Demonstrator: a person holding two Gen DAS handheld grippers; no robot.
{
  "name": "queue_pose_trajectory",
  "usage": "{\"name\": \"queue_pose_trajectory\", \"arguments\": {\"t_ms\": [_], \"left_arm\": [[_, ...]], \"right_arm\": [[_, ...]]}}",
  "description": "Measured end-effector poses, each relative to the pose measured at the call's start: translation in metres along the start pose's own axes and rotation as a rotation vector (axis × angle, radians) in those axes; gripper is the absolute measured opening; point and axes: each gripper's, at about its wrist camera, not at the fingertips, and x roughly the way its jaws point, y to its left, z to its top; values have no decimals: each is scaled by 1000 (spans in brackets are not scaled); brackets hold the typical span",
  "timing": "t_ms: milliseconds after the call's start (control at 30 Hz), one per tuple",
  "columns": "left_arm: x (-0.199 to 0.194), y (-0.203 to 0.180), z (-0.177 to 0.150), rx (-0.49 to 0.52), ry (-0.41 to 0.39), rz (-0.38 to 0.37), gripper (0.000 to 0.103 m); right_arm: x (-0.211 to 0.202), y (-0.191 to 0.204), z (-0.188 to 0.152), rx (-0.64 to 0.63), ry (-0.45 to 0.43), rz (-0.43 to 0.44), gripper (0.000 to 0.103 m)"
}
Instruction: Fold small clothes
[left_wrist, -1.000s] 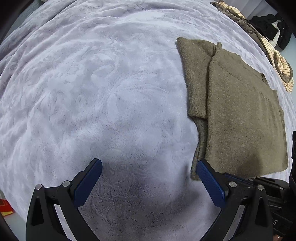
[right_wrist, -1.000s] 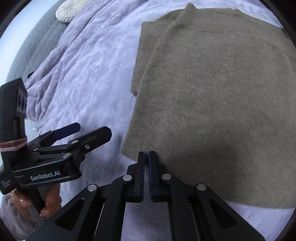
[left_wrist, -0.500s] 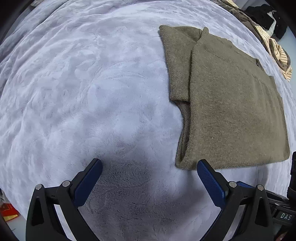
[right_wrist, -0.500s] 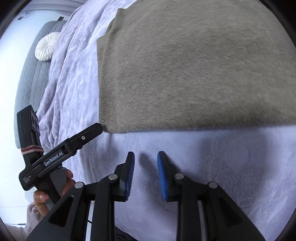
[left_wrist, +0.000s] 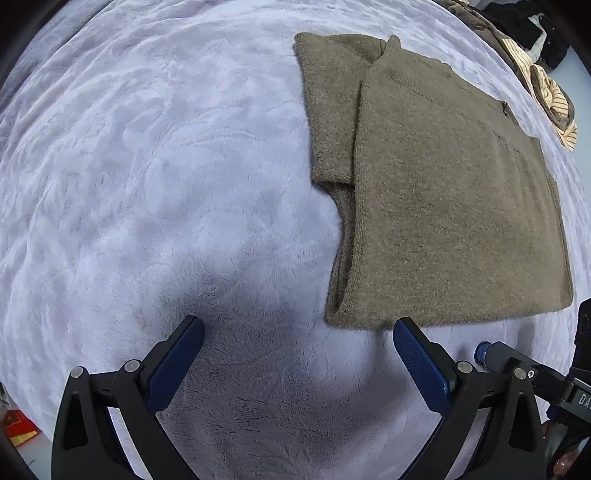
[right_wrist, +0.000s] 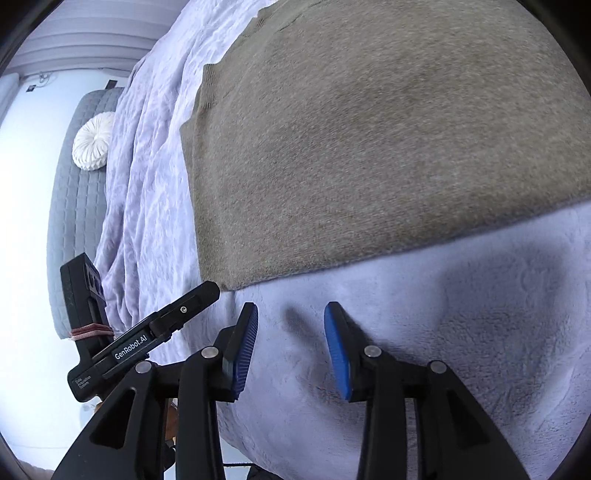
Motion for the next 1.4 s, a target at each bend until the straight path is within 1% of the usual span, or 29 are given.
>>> {"name": "queue_pose_trajectory", "arguments": {"t_ms": [100,167,267,333,467,567,600,667,833,867,933,1000,1100,1133,1167,1200,1233,1300,1400], "left_arm": [[3,-3,2,-6,4,-8,103],[3,-3,4,-14,1,-29,103],[-1,3,4,-33,0,-83,103],[0,3,6,-42,4,-101,103],[3,4,11,-56,14,-109,103],[0,7,15,-64,16,-118,103],[-5,14,17,-66,17,-123,103],[-4,14,20,-68,19,-125,103],[-3,14,23,-81,21,-150,103],[-6,20,21,-83,19,-158,103],[-9,26,23,-98,12,-189,103],[-13,35,26,-121,6,-237,103],[-18,41,33,-117,-7,-261,103],[-19,42,35,-107,-11,-262,103],[-19,42,39,-96,-13,-269,103],[-18,42,43,-90,-10,-292,103],[-16,43,48,-91,-3,-327,103],[-11,44,57,-105,13,-409,103],[-3,38,74,-87,26,-520,103]], "right_arm": [[1,-3,1,30,-5,30,43],[-1,-9,2,48,-13,54,44],[3,-9,7,85,-30,103,44],[8,-7,9,103,-39,128,44],[22,-7,15,153,-34,181,44],[33,-8,20,195,-30,212,44],[35,-8,21,207,-31,221,44],[40,-7,24,231,-33,244,44],[52,-2,28,261,-29,269,45],[55,0,29,266,-26,276,45],[60,2,31,276,-22,287,46],[61,5,30,286,-20,304,46],[63,6,31,293,-21,337,46],[63,8,31,294,-30,341,37],[61,10,32,286,-44,333,19],[59,11,32,274,-53,323,12],[56,15,33,253,-63,322,10],[49,22,37,213,-74,334,10],[36,35,44,137,-94,342,9]]}}
